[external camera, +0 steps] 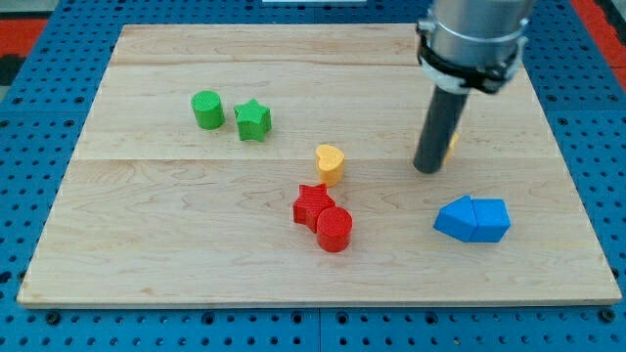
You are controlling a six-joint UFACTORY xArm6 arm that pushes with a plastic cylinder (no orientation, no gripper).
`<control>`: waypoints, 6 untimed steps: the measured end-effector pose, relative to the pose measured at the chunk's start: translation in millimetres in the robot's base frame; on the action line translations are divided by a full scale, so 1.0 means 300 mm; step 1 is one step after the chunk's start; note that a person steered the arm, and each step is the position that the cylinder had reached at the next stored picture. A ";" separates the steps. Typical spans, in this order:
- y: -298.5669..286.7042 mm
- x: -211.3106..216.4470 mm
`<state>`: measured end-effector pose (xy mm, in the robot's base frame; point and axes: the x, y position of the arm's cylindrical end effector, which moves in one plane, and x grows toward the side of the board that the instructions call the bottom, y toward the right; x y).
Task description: Move the red star slightly away from red circle
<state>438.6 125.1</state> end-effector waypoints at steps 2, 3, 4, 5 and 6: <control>-0.085 0.152; -0.269 0.234; -0.408 0.188; -0.408 0.126; -0.522 0.123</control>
